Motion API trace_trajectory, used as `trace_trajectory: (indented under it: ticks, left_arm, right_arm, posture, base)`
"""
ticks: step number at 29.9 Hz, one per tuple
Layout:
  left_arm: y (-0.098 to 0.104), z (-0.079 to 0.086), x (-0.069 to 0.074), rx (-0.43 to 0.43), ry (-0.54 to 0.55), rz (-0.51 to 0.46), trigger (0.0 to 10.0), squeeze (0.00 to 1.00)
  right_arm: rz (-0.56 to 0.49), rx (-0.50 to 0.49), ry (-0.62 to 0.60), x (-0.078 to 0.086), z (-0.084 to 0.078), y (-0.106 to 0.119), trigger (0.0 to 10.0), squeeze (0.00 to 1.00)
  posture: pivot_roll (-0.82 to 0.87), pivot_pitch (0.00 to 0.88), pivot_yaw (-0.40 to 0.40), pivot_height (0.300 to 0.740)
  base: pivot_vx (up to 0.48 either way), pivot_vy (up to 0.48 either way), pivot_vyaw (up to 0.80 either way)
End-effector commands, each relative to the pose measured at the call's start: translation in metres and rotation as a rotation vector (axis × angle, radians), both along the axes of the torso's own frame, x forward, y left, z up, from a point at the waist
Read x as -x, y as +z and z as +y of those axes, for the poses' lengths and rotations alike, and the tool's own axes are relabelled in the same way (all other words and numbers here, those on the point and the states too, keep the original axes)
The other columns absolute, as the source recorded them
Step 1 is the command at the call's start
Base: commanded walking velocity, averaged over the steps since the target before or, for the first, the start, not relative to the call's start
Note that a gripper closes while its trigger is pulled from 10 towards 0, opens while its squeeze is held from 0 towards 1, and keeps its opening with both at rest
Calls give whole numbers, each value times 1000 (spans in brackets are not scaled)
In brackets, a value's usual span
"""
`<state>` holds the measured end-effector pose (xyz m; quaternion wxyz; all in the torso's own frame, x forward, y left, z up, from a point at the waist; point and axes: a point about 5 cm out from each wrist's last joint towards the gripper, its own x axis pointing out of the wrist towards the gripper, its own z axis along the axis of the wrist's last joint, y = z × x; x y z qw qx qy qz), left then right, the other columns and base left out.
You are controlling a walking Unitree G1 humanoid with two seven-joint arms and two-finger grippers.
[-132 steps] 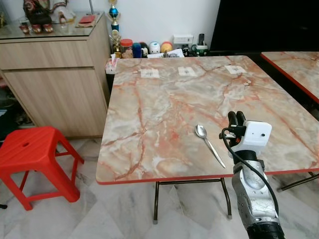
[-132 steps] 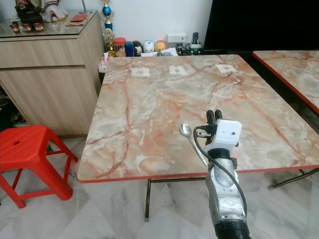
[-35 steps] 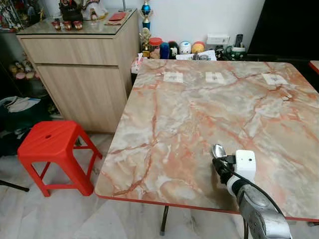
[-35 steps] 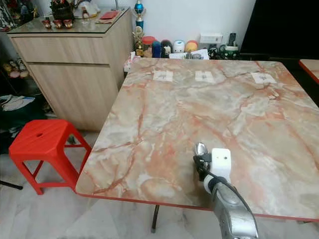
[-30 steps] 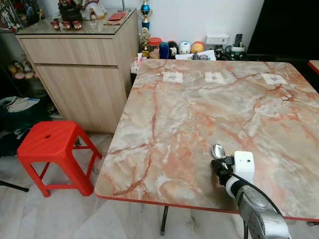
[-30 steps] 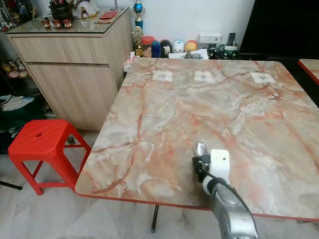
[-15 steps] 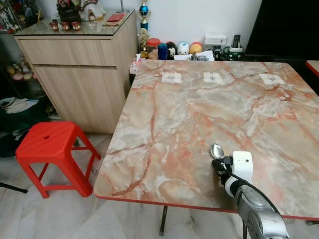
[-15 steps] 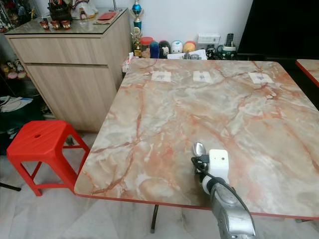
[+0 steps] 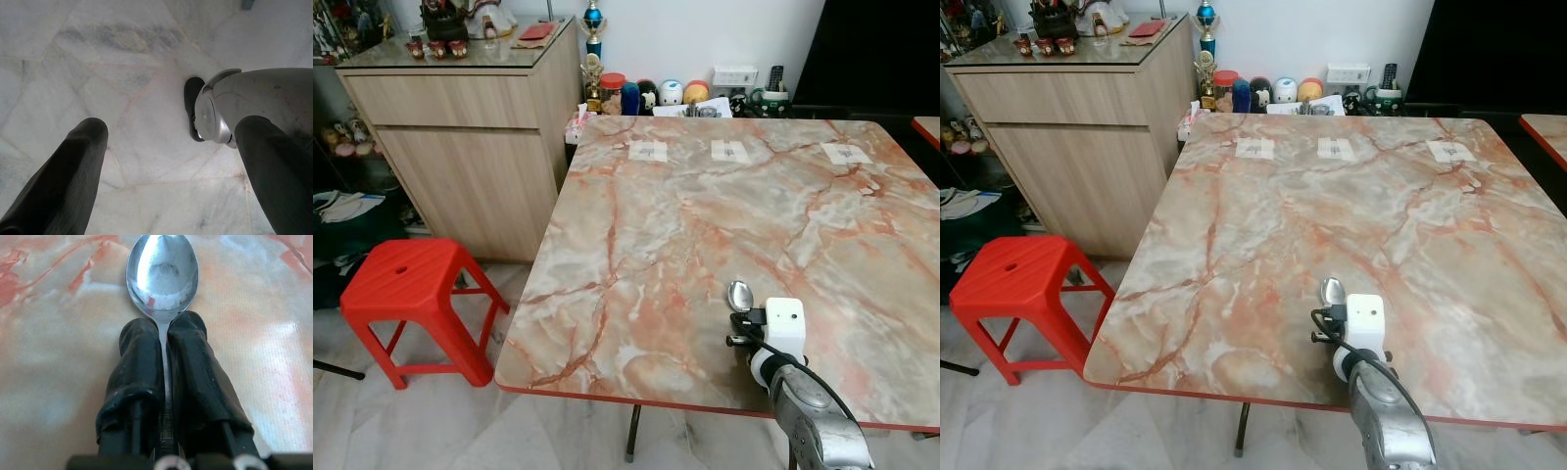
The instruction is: Setting the table
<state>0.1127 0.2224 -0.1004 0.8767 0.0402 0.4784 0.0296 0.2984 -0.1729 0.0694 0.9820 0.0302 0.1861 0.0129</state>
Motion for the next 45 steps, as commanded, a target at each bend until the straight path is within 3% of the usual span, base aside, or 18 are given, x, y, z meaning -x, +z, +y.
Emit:
trace_trajectory:
  ticks: [1,17,20,21,22,24,26,31,34,40,45]
  left_arm:
    - [-2,0,6,-6,-23,19,10000,0]
    - [-2,-3,6,-4,-32,16,10000,0]
    - [-2,-2,7,-5,-31,21,10000,0]
    - [-2,-1,8,-6,-30,23,10000,0]
    - [-2,-1,8,-6,-30,23,10000,0]
    - [-2,-1,7,-8,-30,24,10000,0]
    - [-2,-1,7,-8,-30,24,10000,0]
    - [-2,-2,6,-13,-33,27,10000,0]
    - [-3,-1,8,-25,-39,43,10000,0]
    - [-4,-2,9,-24,-59,58,10000,0]
    - [-2,-2,2,-46,-69,49,10000,0]
  right_arm:
    - [53,4,15,5,5,-12,0,0]
    - [13,12,16,3,9,-9,0,0]
    - [-99,17,21,-1,12,5,0,0]
    - [-192,12,21,-3,14,19,10000,0]
    - [-192,12,21,-3,14,19,10000,0]
    - [-300,20,-10,-7,12,37,10000,0]
    - [-300,20,-10,-7,12,37,10000,0]
    - [-433,19,-42,-7,7,59,10000,0]
    - [-507,73,-6,-6,7,72,10000,0]
    - [-554,87,-33,-7,0,78,10000,0]
    - [-593,95,2,-5,7,82,10000,0]
  posture:
    - [18,105,5,740]
    - [20,103,5,740]
    - [20,103,5,740]
    - [18,99,5,740]
    - [18,99,5,740]
    - [15,98,5,740]
    - [15,98,5,740]
    - [13,91,5,740]
    - [8,81,3,740]
    - [-2,51,3,740]
    - [0,35,2,740]
  base:
    - [0,0,0]
    - [0,0,0]
    - [0,0,0]
    - [0,0,0]
    - [0,0,0]
    - [0,0,0]
    - [0,0,0]
    - [0,0,0]
    - [0,0,0]
    - [0,0,0]
    - [0,0,0]
